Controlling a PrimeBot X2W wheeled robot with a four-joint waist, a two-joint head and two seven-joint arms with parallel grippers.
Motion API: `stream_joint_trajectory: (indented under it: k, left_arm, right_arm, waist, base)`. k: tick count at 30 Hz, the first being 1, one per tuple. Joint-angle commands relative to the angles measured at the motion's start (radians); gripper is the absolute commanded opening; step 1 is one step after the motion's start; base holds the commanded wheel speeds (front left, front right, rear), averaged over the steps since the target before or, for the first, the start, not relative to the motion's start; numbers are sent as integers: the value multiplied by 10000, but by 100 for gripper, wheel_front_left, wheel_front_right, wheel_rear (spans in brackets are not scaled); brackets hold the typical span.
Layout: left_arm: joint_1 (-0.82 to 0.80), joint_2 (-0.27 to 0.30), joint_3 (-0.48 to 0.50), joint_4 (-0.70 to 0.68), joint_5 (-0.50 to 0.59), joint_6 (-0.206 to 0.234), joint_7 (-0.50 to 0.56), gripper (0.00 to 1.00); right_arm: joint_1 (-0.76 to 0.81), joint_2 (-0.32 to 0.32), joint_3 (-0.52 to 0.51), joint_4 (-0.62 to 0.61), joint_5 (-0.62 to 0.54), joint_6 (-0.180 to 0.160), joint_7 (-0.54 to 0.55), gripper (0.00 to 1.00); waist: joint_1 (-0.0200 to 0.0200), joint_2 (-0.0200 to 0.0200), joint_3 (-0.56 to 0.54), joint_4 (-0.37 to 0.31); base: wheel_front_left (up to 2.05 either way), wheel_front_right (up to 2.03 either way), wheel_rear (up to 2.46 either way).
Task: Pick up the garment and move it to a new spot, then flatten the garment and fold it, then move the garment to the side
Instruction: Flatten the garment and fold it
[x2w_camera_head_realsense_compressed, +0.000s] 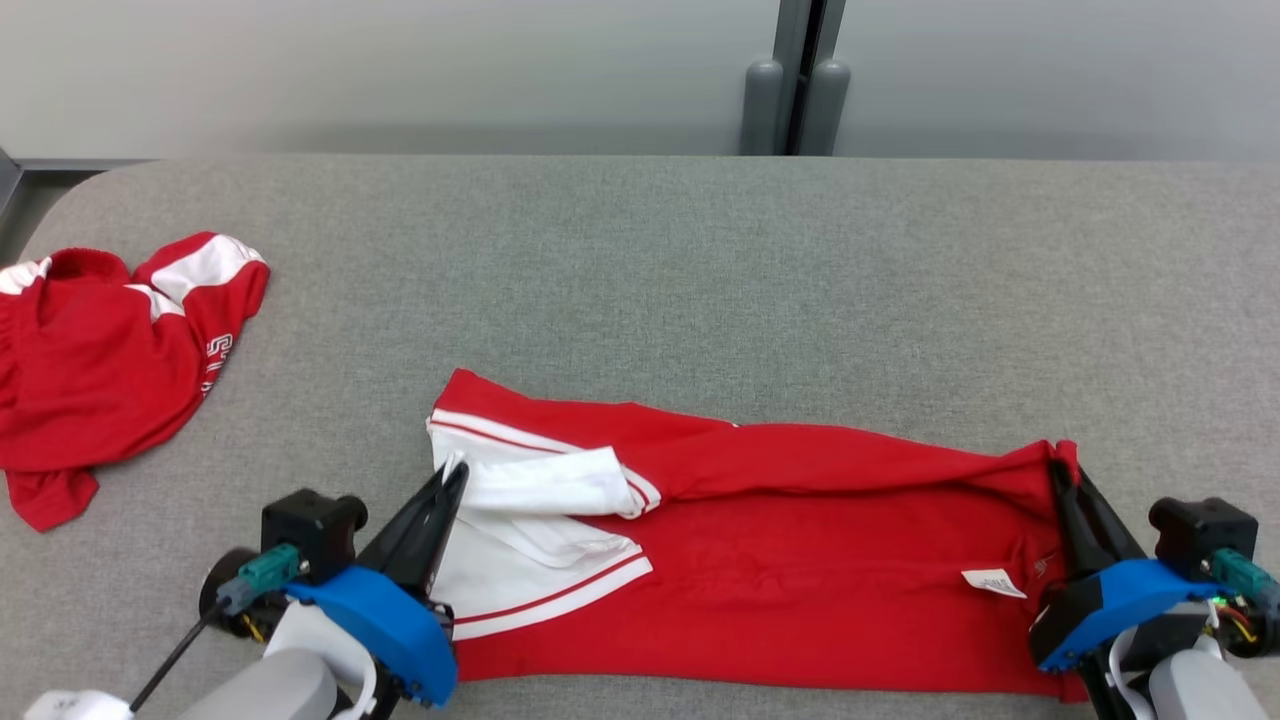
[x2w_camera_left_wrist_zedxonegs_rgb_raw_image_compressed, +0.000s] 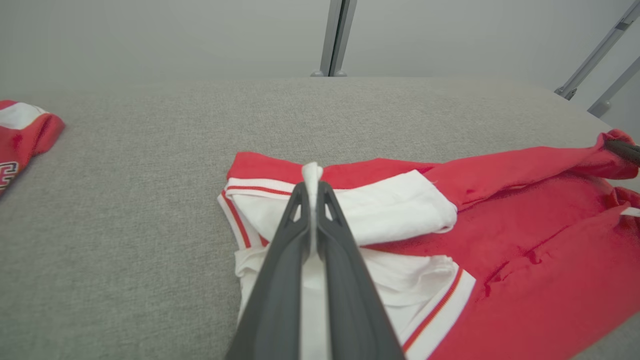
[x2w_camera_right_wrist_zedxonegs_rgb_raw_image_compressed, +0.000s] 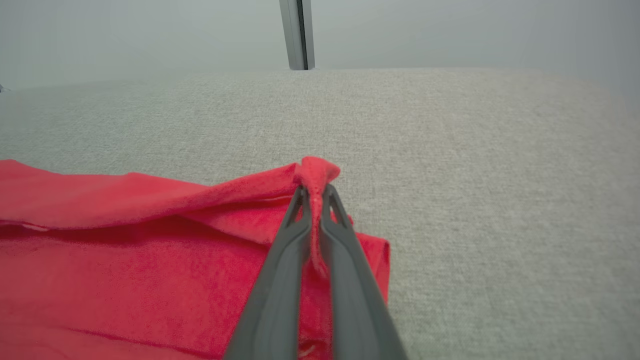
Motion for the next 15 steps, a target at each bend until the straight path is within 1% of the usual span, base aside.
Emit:
stream_joint_trajectory:
  k: [1, 3, 4, 5, 6, 7, 8, 12, 15]
  left_arm:
    - [150, -16, 39, -7, -51, 88, -59, 0]
    - [375, -25, 110, 14, -18, 130, -70, 0]
    - [487, -28, 179, 34, 13, 181, -69, 0]
    - [575, -51, 288, 61, 47, 253, -72, 0]
    - [655, -91, 453, 56, 117, 344, -77, 40]
    - [751, -129, 558, 43, 228, 395, -69, 100]
    - [856, -186, 727, 4, 335, 442, -71, 100]
    - [1340, -438, 1692, -234, 938, 592, -75, 100]
    - [1833, -696, 2516, -399, 1502, 598, -75, 100]
  right_arm:
    - [206, 31, -45, -103, -4, 2, -102, 0]
    - [412, 138, -91, -214, 14, 2, -195, 0]
    - [502, 179, -103, -279, 21, 2, -231, 12]
    - [594, 212, -175, -347, 38, 2, -260, 0]
    - [663, 226, -251, -430, 34, 2, -306, 23]
    - [746, 260, -269, -473, 50, 2, -300, 42]
    - [834, 303, -312, -504, 106, 2, -272, 100]
    - [1115, 269, -409, -869, 109, 2, -338, 100]
    - [1297, 263, -430, -1240, 221, 2, -416, 100]
  waist:
    - [1, 0, -63, -26]
    - [1, 0, -142, -37]
    - [1, 0, -173, -43]
    - [1, 0, -195, -50]
    - [1, 0, -225, -52]
    - [1, 0, -252, -55]
    - [1, 0, -269, -54]
    - [1, 0, -378, -63]
    - [1, 0, -458, -91]
  base:
    - [0, 0, 0]
    - [0, 0, 0]
    - [0, 0, 0]
    - [0, 0, 0]
    - [0, 0, 0]
    - [0, 0, 0]
    - [0, 0, 0]
    - [0, 0, 0]
    - [0, 0, 0]
